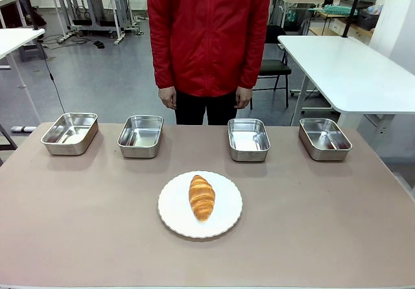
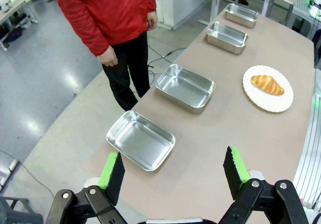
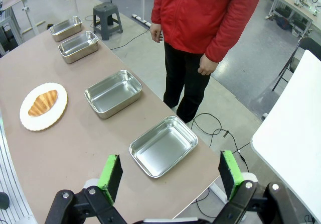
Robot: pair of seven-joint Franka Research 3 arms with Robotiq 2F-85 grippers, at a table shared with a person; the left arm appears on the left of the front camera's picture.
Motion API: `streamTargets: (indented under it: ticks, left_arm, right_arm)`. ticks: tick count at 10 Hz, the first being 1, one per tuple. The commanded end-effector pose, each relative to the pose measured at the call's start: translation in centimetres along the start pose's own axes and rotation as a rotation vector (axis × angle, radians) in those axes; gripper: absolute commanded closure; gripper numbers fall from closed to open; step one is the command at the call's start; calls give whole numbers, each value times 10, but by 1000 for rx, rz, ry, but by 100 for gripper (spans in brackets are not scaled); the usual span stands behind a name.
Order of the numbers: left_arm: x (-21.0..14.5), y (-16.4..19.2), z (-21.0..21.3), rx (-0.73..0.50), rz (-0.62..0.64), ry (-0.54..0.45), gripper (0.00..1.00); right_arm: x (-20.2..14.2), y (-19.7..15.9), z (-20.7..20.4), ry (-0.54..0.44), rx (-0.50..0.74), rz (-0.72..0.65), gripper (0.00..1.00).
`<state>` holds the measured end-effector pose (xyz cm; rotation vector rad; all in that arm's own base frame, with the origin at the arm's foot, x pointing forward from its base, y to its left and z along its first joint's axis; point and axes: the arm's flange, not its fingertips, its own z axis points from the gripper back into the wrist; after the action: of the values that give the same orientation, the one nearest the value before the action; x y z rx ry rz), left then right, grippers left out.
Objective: Place the bread in the container.
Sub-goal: Place the Butter Roll into the Airtight Container indicated by the human.
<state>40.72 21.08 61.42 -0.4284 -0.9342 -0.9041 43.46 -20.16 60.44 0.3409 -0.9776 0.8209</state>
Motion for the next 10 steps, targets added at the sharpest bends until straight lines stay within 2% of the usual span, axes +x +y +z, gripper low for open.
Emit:
streamTargets:
  ticks: [1, 10]
  left_arm:
    - [1, -1, 3, -8, -3, -7, 0]
    - [1, -1, 3, -8, -3, -7, 0]
  right_arm:
    - [1, 0, 0, -1, 1, 2, 0]
    - [1, 0, 0, -1, 1, 2, 0]
